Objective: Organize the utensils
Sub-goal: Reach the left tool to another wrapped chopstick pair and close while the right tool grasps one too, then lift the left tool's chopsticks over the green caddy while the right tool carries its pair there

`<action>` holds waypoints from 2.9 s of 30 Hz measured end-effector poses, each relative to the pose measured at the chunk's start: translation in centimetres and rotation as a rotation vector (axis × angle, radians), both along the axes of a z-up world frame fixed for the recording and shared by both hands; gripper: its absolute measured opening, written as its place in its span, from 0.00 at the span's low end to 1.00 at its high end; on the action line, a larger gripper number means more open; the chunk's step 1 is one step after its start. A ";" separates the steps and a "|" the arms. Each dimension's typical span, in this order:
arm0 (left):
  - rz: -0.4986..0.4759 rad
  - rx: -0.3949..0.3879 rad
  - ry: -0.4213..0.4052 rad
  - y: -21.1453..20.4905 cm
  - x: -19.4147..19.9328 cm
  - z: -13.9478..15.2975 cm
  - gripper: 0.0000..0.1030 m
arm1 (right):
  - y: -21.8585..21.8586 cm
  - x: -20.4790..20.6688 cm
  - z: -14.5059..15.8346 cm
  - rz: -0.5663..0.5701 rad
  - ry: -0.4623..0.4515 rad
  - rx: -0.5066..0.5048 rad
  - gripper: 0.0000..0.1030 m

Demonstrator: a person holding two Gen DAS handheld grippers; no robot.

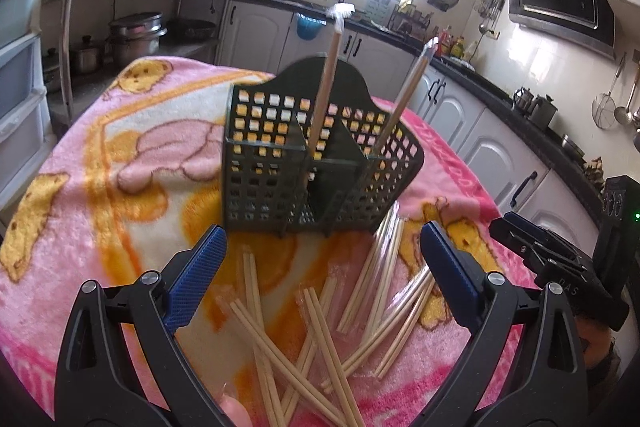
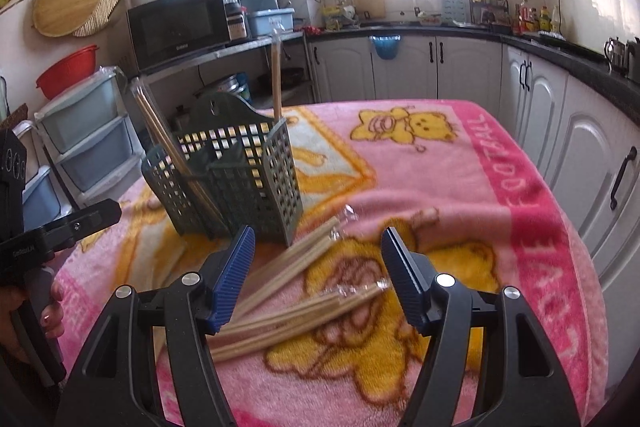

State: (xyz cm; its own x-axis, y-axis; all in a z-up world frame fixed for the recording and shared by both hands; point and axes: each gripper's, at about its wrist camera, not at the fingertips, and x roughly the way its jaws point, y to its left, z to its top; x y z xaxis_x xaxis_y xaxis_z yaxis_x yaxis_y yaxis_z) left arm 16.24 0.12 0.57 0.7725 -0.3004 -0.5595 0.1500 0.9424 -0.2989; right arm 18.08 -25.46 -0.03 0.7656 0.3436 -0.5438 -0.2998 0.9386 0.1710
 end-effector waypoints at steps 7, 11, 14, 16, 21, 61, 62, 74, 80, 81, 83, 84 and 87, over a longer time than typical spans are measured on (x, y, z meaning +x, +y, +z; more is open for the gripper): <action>-0.039 0.001 0.065 -1.1 1.0 -2.1 0.83 | 0.1 0.5 -1.9 0.025 0.063 -0.014 0.57; -0.058 -0.006 0.119 -1.6 1.7 -3.4 0.65 | 0.2 1.6 -3.3 0.034 0.116 -0.017 0.53; -0.074 -0.021 0.159 -1.9 2.3 -4.2 0.57 | 0.5 2.4 -4.2 0.038 0.151 -0.022 0.51; -0.083 -0.025 0.174 -2.0 2.5 -4.7 0.54 | 0.5 3.2 -4.8 0.043 0.172 -0.018 0.51; -0.092 -0.033 0.211 -2.2 3.1 -5.7 0.53 | 0.5 4.7 -5.9 0.042 0.215 -0.015 0.51; -0.080 -0.090 0.266 -0.4 4.9 -6.1 0.03 | -0.8 4.6 -2.9 0.046 0.127 0.136 0.02; -0.076 -0.097 0.256 -0.2 4.8 -5.6 0.03 | -0.8 4.4 -2.5 0.047 0.114 0.140 0.02; -0.030 -0.163 0.066 2.9 3.0 1.8 0.02 | 0.0 1.8 3.9 0.114 -0.072 0.160 0.02; -0.028 -0.166 -0.023 2.6 2.4 5.0 0.02 | 1.2 0.3 6.3 0.159 -0.142 0.136 0.02; -0.028 -0.167 -0.038 2.6 2.2 5.5 0.02 | 1.3 0.1 6.7 0.165 -0.154 0.130 0.02; -0.029 -0.169 -0.060 2.6 1.9 6.2 0.02 | 1.6 -0.3 7.3 0.166 -0.172 0.120 0.02; -0.029 -0.171 -0.072 2.6 1.8 6.5 0.02 | 1.7 -0.5 7.6 0.170 -0.180 0.118 0.02; -0.025 -0.170 -0.109 2.8 1.7 7.7 0.02 | 1.9 -0.9 8.3 0.177 -0.206 0.111 0.02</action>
State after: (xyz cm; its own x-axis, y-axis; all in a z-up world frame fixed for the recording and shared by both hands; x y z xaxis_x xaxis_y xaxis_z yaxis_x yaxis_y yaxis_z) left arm 17.94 2.89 8.30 0.8170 -0.4032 -0.4122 0.2129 0.8753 -0.4341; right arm 17.15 -23.56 8.28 0.7787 0.5305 -0.3350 -0.4963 0.8475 0.1885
